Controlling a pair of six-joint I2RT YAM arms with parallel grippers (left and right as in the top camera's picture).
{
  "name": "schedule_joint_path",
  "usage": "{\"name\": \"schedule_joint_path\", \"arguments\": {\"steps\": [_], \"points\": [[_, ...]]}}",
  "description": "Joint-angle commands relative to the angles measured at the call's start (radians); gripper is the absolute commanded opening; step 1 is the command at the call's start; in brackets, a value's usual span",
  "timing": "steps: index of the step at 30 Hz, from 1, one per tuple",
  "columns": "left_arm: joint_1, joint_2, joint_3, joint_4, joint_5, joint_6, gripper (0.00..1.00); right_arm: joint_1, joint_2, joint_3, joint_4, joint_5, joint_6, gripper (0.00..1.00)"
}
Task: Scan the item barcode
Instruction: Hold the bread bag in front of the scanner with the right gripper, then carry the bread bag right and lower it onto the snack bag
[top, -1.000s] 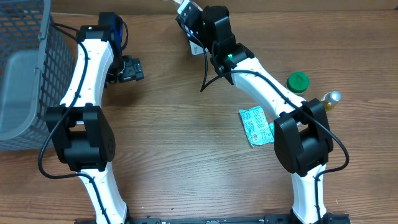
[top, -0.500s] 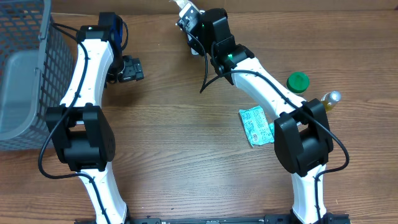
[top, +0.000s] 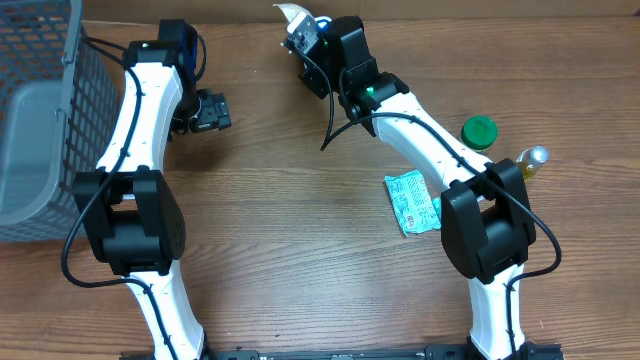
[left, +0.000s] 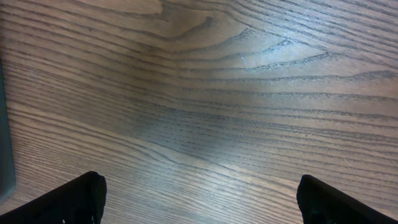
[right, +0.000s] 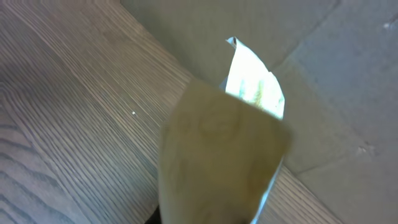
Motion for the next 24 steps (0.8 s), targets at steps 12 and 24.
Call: {"name": "schedule_joint_path", "arguments": {"steps": [12, 24], "points": [[-0.001, -0.023, 0.002, -0.002, -0.01, -0.014, 1.0, -0.022, -0.169, 0.016, -0.067, -0.152, 0.335, 0.04], [0.0, -0.023, 0.002, -0.001, -0.01, -0.014, 1.0, -0.062, -0.239, 0.0, -0.555, -0.521, 0.746, 0.04]]}}
